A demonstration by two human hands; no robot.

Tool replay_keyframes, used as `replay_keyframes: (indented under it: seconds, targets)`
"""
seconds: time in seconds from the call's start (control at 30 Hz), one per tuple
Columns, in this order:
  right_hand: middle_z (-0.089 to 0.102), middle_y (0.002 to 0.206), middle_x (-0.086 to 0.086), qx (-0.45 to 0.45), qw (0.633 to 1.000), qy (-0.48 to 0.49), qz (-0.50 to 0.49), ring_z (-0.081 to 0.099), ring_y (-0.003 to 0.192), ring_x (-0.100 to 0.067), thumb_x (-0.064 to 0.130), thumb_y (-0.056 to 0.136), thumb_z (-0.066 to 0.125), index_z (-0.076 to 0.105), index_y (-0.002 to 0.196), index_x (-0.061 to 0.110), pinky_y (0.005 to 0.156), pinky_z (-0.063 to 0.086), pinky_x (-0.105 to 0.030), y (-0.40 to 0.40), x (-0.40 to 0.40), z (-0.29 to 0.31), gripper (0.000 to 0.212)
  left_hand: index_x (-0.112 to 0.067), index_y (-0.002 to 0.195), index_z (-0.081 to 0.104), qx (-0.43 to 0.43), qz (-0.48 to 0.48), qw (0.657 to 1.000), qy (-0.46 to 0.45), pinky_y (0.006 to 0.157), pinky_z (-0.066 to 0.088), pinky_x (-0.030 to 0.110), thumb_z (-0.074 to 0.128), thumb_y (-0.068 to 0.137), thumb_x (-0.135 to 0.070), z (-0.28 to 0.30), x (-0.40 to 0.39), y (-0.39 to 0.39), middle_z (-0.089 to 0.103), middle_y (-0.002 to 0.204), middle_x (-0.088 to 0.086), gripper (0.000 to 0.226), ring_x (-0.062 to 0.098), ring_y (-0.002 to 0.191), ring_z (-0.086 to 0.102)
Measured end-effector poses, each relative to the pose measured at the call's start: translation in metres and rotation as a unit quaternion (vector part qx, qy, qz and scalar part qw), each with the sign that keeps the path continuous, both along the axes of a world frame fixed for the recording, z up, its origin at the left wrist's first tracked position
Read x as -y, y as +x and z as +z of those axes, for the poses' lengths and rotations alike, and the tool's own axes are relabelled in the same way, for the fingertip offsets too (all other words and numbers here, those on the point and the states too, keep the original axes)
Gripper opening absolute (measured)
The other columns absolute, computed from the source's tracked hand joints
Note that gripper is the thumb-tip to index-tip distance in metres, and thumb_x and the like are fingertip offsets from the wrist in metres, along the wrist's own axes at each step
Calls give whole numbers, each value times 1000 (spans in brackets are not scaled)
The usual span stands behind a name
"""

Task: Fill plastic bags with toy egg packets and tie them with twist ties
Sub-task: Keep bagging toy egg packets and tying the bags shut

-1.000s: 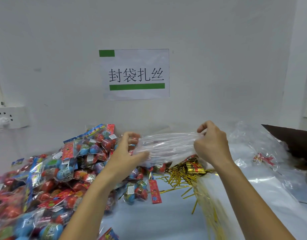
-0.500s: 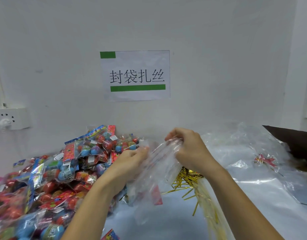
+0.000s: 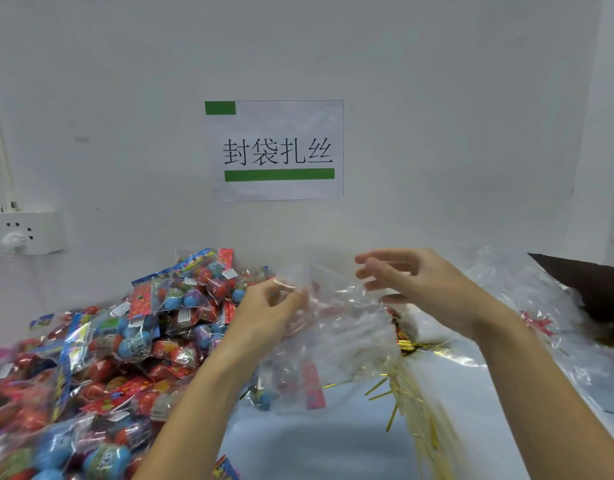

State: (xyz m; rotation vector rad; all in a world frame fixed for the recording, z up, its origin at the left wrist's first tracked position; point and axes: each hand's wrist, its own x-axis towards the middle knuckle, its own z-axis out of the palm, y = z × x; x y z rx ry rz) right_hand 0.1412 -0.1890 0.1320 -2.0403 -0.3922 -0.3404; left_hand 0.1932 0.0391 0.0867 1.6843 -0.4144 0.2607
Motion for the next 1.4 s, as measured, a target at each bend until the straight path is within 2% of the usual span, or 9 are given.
replay_keyframes:
  seconds: [0.17,0.37,0.53,0.67,0.83,1.03,1.13,1.27,1.4]
  targets:
    - [77,79,2,5,995,-65,-71,66,65,-7,34,85,78,79,81,21,57,49,-21,12,-23,-9,13,-18,81,76,21,-78,997,13,69,57,34,69,92,-16,0,11,-6,75,77,6,13,13,70,68]
    - [70,64,-1,14,991,-14,-129,51,38,0,21,83,80,73,71,12,40,36,-14,15,-16,-11,17,-10,68,74,25,41,999,-9,57,50,20,81,81,-14,0,-6,1,73,68,9,15,11,57,63]
    - [70,65,4,-2,995,5,-95,60,55,-5,19,91,73,73,80,12,53,45,-18,16,-20,-13,14,-15,81,71,-26,-73,997,-14,59,49,29,83,77,-31,1,-15,3,76,86,8,19,18,66,64]
    - [75,84,-3,11,996,56,-67,72,73,-17,9,94,69,74,92,11,67,54,-24,13,-15,-11,6,-15,97,76,-144,-139,973,-113,62,46,32,58,78,-58,4,-23,8,76,100,12,50,20,74,67]
    - [77,85,1,16,998,68,9,76,84,-25,2,91,69,76,88,15,76,59,-26,15,-22,-14,15,-14,86,78,-75,-97,992,41,55,40,28,63,87,-51,-4,-9,2,64,76,4,40,20,65,52]
    - [75,110,6,-29,995,26,95,71,106,-14,34,87,71,75,112,28,95,55,-35,17,-23,-17,26,-18,86,81,-26,-77,996,-39,54,49,19,76,84,-31,-5,9,-7,73,72,-3,14,9,61,60]
    - [75,105,13,-23,996,74,33,70,90,-4,39,101,57,73,113,28,82,58,-33,18,-21,-16,23,-16,89,81,-4,-42,998,-49,67,57,25,74,88,-14,-5,4,-2,78,86,3,7,13,76,71]
    - [77,87,19,-3,999,-26,-29,66,74,9,32,93,70,80,93,27,61,46,-9,21,-30,-19,10,-15,92,81,36,-50,998,-2,67,55,21,74,89,-13,-2,7,-3,79,87,2,8,11,80,72]
    - [74,70,-2,14,996,20,-83,62,56,-7,16,89,76,78,77,17,55,50,-20,21,-25,-20,12,-26,75,79,65,18,998,-18,63,52,15,75,85,-6,0,1,1,77,77,-4,22,5,69,69]
